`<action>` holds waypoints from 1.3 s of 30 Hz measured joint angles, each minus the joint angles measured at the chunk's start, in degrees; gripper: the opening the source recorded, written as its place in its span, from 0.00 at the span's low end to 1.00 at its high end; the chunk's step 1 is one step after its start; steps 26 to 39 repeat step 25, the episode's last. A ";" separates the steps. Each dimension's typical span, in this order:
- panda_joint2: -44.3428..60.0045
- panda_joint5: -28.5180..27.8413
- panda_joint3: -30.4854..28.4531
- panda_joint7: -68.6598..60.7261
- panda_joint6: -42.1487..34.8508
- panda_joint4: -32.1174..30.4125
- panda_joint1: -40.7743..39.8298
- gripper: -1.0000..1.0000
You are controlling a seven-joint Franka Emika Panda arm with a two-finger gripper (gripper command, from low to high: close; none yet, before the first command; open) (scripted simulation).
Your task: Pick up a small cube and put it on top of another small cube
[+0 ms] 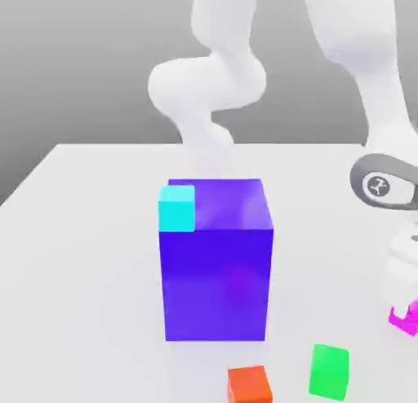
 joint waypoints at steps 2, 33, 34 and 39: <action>0.00 -0.01 0.00 0.01 0.02 0.00 -0.01 0.00; -8.33 14.64 -5.65 -4.36 -5.80 -0.94 -16.64 1.00; -8.33 14.64 -5.65 -4.36 -5.80 -0.94 -16.64 1.00; -8.33 14.64 -5.65 -4.36 -5.80 -0.94 -16.64 1.00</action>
